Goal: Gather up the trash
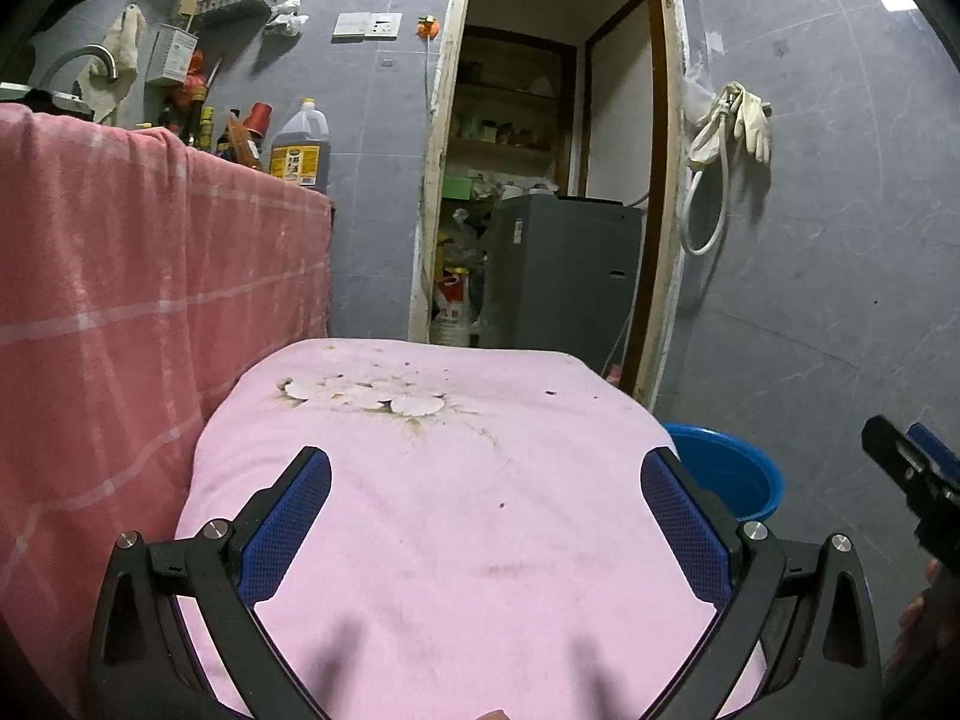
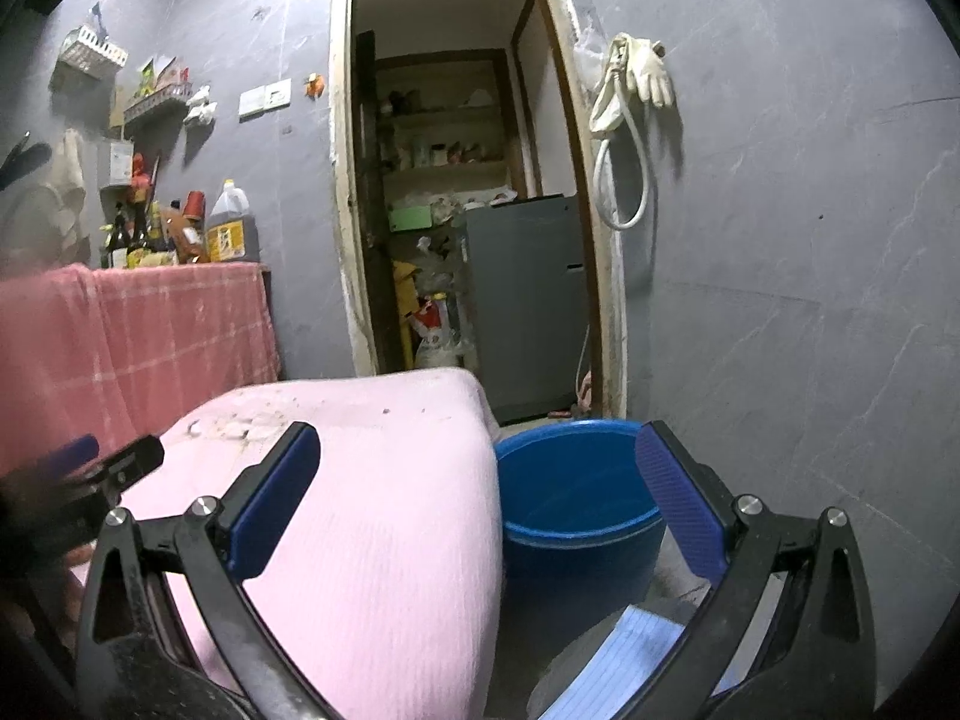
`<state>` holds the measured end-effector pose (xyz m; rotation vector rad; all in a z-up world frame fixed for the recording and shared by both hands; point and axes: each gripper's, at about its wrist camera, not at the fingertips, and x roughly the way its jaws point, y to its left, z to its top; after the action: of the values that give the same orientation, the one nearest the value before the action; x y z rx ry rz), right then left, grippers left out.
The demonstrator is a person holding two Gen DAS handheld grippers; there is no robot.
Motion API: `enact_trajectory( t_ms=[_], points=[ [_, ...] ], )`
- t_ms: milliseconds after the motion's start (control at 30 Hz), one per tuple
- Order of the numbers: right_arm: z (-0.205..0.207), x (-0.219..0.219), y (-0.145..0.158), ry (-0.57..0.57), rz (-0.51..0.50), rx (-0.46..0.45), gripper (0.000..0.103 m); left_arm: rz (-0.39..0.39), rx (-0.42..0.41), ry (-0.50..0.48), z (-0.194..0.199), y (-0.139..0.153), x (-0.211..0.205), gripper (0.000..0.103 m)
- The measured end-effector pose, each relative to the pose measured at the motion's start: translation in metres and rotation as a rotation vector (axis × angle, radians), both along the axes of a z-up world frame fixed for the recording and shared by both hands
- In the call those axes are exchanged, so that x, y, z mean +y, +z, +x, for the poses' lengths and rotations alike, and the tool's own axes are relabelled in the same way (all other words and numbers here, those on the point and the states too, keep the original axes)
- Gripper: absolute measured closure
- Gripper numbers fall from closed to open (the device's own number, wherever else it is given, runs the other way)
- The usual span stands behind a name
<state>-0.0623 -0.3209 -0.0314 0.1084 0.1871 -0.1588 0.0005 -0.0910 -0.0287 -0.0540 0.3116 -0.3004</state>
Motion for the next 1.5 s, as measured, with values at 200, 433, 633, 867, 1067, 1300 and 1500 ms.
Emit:
enact_trajectory(
  t_ms=[200, 433, 633, 867, 1067, 1300, 1500],
  points=[
    [-0.001, 0.0, -0.013, 0.002, -0.004, 0.024, 0.0, -0.007, 0.005, 0.027, -0.004, -0.007, 0.009, 0.002],
    [-0.003, 0.002, -0.02, 0.003, -0.015, 0.025, 0.0, 0.0, 0.01, 0.037, -0.011, -0.018, 0.012, 0.002],
    [-0.007, 0.005, -0.021, 0.007, -0.03, 0.011, 0.0, -0.009, 0.008, 0.035, -0.016, -0.024, 0.016, 0.002],
    [-0.01, 0.008, -0.029, 0.031, -0.011, 0.024, 0.0, 0.003, 0.011, 0.034, -0.024, -0.034, 0.017, 0.002],
    [-0.009, 0.01, -0.033, 0.037, -0.003, 0.029, 0.0, -0.008, 0.031, 0.061, -0.023, -0.041, 0.024, 0.002],
    [-0.009, 0.011, -0.037, 0.042, 0.004, 0.034, 0.0, -0.015, 0.036, 0.081, -0.025, -0.045, 0.029, 0.002],
    [-0.01, 0.015, -0.038, 0.05, -0.009, 0.037, 0.0, -0.015, 0.032, 0.084, -0.026, -0.046, 0.03, 0.002]
  ],
)
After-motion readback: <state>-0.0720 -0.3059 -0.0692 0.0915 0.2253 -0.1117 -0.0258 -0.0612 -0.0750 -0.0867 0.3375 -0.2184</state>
